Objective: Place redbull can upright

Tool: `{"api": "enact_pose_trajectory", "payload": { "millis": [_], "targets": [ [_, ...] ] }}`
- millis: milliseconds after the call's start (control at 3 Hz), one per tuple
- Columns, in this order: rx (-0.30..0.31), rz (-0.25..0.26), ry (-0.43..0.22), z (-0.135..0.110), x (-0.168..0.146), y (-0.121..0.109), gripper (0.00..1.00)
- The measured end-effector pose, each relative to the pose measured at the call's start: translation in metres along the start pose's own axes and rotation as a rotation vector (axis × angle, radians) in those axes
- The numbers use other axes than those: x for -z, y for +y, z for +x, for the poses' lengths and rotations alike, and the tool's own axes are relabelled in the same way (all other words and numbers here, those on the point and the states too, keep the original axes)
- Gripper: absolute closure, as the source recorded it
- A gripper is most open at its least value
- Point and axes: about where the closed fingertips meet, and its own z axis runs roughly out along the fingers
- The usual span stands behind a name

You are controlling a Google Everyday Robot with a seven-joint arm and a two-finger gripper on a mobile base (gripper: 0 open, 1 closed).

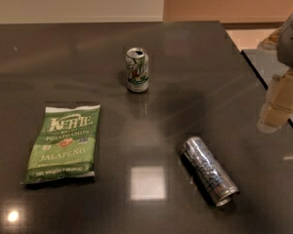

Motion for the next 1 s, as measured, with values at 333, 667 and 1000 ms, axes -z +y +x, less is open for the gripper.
{"api": "enact_pose_trajectory", "payload": {
  "millis": [333,667,1000],
  "targets": [
    [0.000,0.000,0.000,0.000,0.000,0.000,0.00],
    [0.059,-0.008,-0.028,-0.007,0.002,0.004,0.00],
    [0.111,-0.015,-0.053,-0.014,0.004,0.007,0.00]
  ]
}}
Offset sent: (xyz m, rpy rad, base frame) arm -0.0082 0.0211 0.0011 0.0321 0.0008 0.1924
